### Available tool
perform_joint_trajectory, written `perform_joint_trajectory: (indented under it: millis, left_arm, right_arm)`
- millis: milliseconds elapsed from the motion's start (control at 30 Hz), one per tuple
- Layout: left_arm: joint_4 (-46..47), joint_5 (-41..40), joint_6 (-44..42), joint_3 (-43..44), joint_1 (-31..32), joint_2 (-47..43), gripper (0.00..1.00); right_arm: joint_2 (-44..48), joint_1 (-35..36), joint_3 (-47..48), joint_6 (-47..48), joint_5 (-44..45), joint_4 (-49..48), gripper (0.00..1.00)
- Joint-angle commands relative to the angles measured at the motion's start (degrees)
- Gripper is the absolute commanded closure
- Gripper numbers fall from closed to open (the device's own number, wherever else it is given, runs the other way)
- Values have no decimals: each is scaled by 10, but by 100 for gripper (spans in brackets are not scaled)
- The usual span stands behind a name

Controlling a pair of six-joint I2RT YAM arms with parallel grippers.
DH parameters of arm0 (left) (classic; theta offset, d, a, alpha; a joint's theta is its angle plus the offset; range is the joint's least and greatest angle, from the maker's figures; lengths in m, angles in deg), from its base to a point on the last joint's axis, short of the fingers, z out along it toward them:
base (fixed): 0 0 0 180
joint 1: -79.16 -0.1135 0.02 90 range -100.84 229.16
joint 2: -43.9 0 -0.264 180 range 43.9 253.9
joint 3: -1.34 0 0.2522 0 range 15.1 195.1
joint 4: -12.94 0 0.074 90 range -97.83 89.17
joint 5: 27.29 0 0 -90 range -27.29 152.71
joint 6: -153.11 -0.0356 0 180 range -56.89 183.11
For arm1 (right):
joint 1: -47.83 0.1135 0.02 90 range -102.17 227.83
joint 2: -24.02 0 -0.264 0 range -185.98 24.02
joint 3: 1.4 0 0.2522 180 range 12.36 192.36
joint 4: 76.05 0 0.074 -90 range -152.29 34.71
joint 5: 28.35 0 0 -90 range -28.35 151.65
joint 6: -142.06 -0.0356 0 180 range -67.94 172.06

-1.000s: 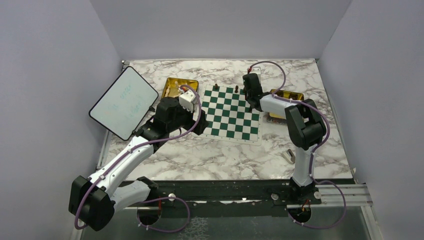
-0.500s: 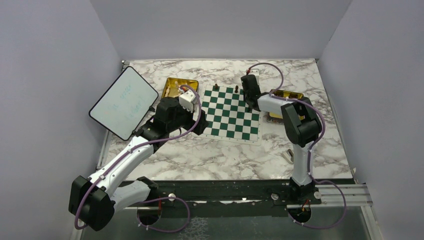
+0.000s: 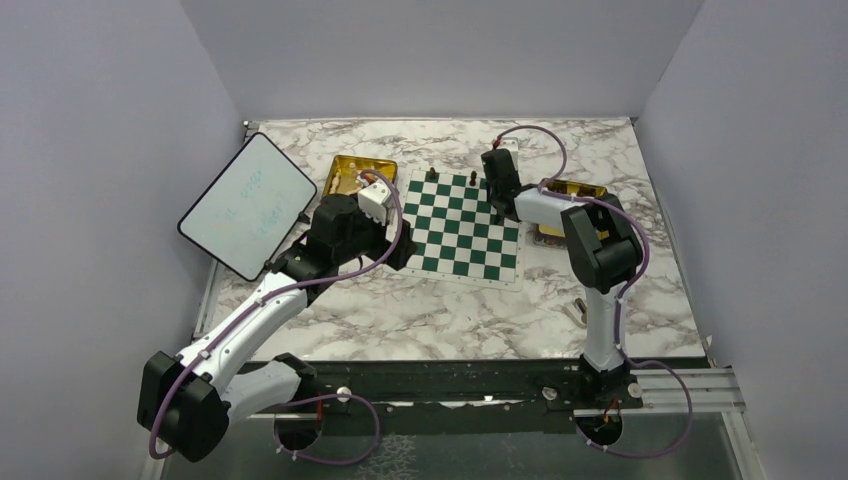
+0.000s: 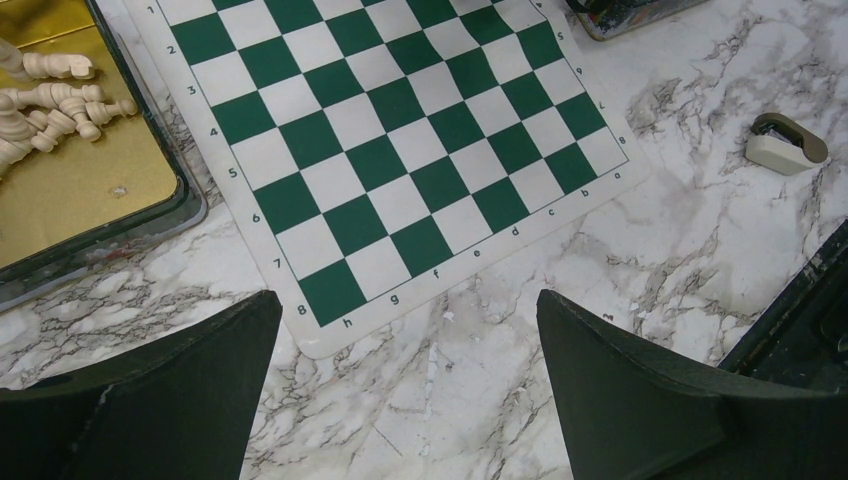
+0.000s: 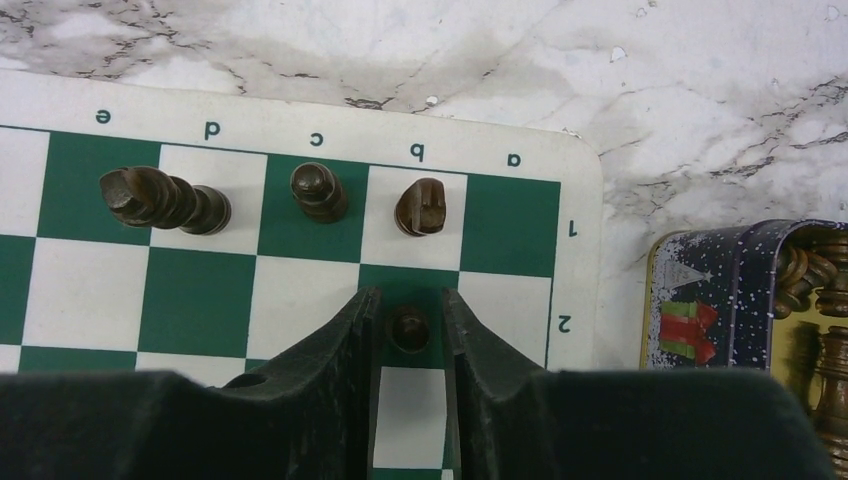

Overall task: Set up the chess pieces on the board
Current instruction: Place the chess piece on the chessboard.

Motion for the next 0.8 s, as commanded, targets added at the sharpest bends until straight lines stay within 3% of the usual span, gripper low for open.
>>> perform_joint_trajectory:
  millis: [0,300,767]
  left_arm:
    - [12,-7,-1,-5,2,-6,1]
    - [11,-8,-1,-5,2,-7,1]
    - [11,-13,-1,-4,2,-10,1]
  right_arm:
    - [19,3,16,-9,-1,25,66]
    - [81,0,6,-9,-10,66,59]
    - [200,-79,-60,-5,-21,88,64]
